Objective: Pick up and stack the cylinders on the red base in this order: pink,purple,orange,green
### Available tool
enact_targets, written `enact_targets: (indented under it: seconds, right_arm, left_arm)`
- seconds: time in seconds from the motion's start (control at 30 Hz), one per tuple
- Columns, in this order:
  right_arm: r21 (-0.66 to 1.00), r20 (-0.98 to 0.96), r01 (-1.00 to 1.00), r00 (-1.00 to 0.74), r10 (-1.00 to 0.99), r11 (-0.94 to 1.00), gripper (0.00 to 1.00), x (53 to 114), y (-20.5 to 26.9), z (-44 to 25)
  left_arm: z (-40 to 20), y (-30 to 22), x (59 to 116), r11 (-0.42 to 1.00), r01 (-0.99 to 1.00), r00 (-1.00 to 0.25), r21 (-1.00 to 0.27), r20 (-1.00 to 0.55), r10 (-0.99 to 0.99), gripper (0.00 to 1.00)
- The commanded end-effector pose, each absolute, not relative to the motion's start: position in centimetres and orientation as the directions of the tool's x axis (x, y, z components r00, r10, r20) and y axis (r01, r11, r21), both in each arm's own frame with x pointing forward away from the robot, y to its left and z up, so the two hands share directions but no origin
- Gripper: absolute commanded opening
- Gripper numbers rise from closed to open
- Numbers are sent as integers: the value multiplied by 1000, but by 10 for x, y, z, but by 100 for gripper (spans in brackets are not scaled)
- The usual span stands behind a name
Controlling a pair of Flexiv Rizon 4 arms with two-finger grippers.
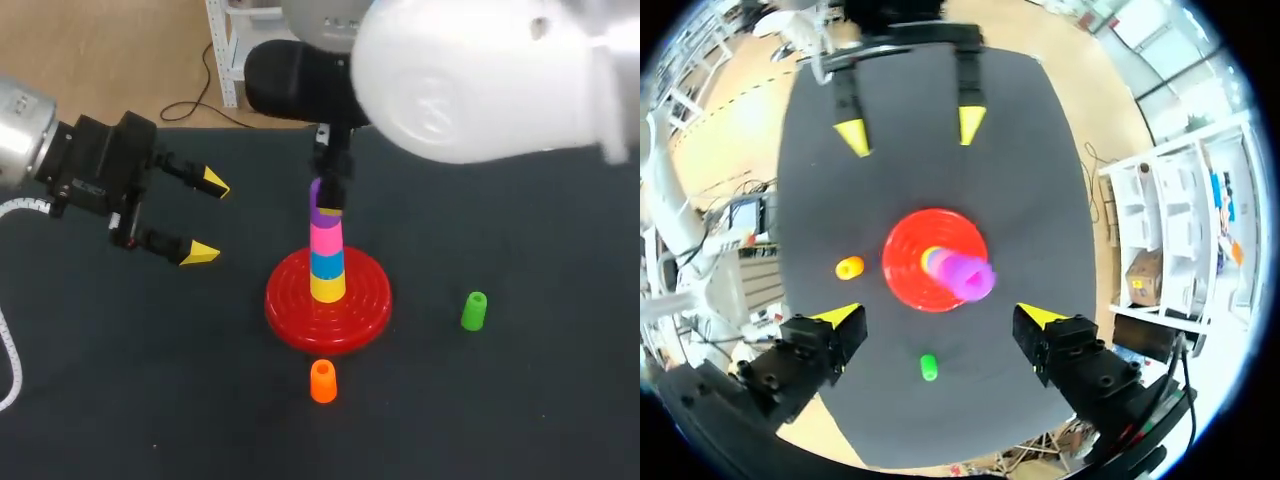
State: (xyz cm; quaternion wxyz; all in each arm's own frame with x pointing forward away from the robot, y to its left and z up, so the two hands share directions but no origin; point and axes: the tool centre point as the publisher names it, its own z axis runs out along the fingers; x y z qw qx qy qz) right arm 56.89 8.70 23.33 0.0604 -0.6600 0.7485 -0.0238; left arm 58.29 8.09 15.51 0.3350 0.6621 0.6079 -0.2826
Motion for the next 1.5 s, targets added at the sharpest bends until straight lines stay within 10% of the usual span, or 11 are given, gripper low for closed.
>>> enact_targets:
  seconds: [0.03,1.5]
  right_arm:
    - [-172,-143,-981,-63,-988,87,100,527,64,234]
    - [-22,21,-1000,6,-1000,-6,100,460,101,57]
  left_arm:
    - [154,82,583,-37,994,105,104,-784,612,100]
    - [154,82,583,-37,994,105,104,-784,612,100]
